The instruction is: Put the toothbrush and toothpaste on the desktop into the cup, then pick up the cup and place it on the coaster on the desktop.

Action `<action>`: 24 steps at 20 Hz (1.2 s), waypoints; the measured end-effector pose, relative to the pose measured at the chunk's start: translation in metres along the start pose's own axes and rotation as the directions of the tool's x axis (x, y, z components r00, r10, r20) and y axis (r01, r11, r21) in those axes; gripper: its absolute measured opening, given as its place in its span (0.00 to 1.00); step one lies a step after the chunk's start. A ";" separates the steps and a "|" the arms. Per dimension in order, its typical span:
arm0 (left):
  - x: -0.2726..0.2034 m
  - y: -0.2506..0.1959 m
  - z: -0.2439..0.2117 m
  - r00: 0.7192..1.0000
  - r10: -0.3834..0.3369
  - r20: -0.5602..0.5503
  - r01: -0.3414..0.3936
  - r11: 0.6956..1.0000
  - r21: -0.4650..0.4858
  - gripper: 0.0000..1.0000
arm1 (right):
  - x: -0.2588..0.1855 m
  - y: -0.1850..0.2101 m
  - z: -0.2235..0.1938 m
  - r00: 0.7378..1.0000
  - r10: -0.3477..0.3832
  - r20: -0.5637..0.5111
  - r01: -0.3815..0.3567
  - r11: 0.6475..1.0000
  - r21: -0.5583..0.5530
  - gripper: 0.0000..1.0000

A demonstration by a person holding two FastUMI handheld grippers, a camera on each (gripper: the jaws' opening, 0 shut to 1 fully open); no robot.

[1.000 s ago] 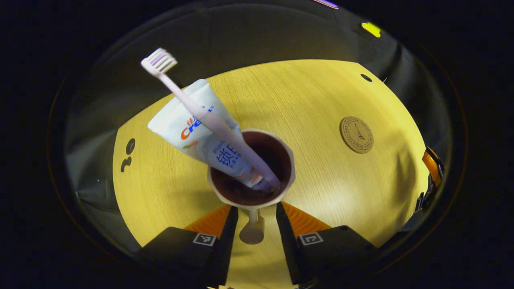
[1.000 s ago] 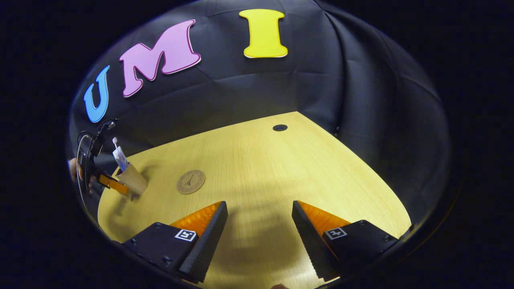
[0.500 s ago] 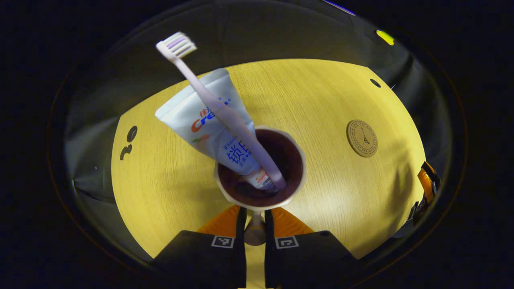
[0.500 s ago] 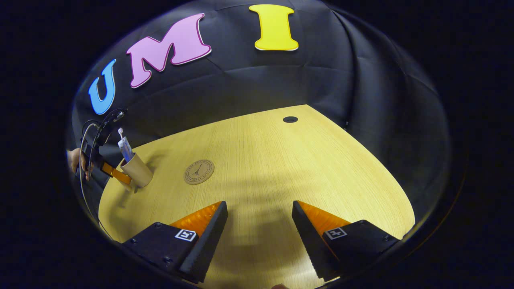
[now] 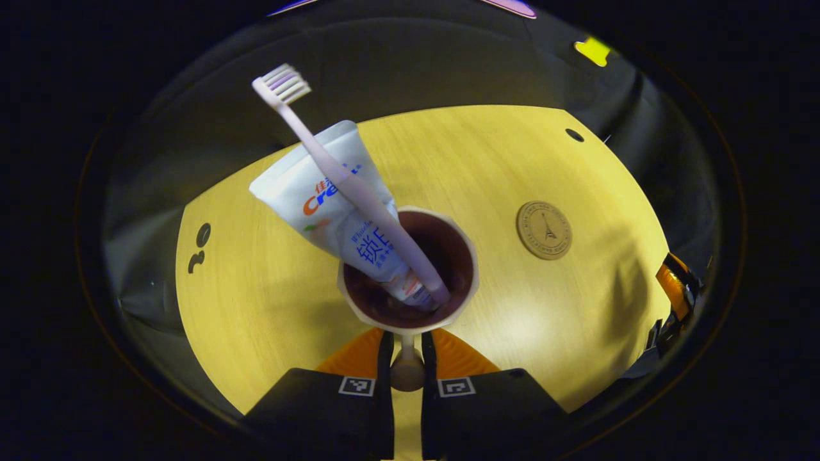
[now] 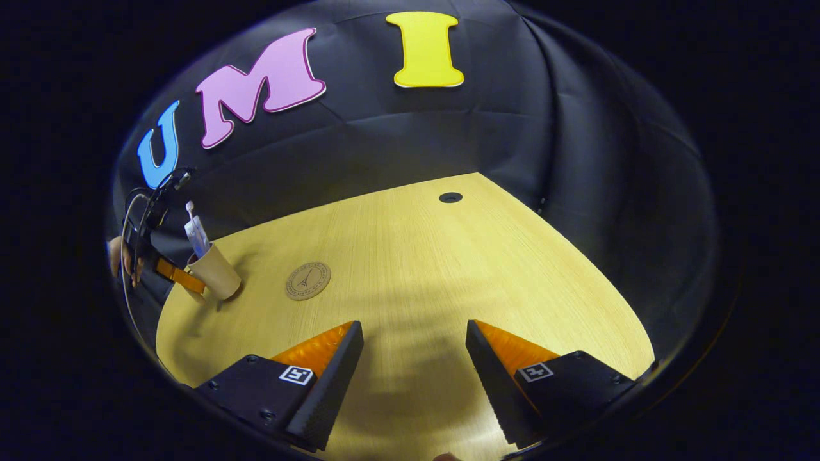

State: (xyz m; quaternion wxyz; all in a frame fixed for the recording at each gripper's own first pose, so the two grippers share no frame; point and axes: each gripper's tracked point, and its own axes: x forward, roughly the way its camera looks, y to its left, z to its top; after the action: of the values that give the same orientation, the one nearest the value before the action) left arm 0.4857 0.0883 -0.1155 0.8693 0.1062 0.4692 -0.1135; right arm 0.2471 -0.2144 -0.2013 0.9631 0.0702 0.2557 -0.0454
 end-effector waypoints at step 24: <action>0.043 -0.162 0.064 0.990 -0.140 -0.016 0.139 0.952 0.273 0.21 | -0.047 -0.075 -0.012 0.989 -0.149 0.014 0.147 0.983 0.112 0.98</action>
State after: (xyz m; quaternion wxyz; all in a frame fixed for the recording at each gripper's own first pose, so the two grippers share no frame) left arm 0.5114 -0.0893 -0.1296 0.8370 0.1915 0.4538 -0.2384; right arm 0.1920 -0.2842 -0.1964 0.9545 0.1036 0.2466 -0.1317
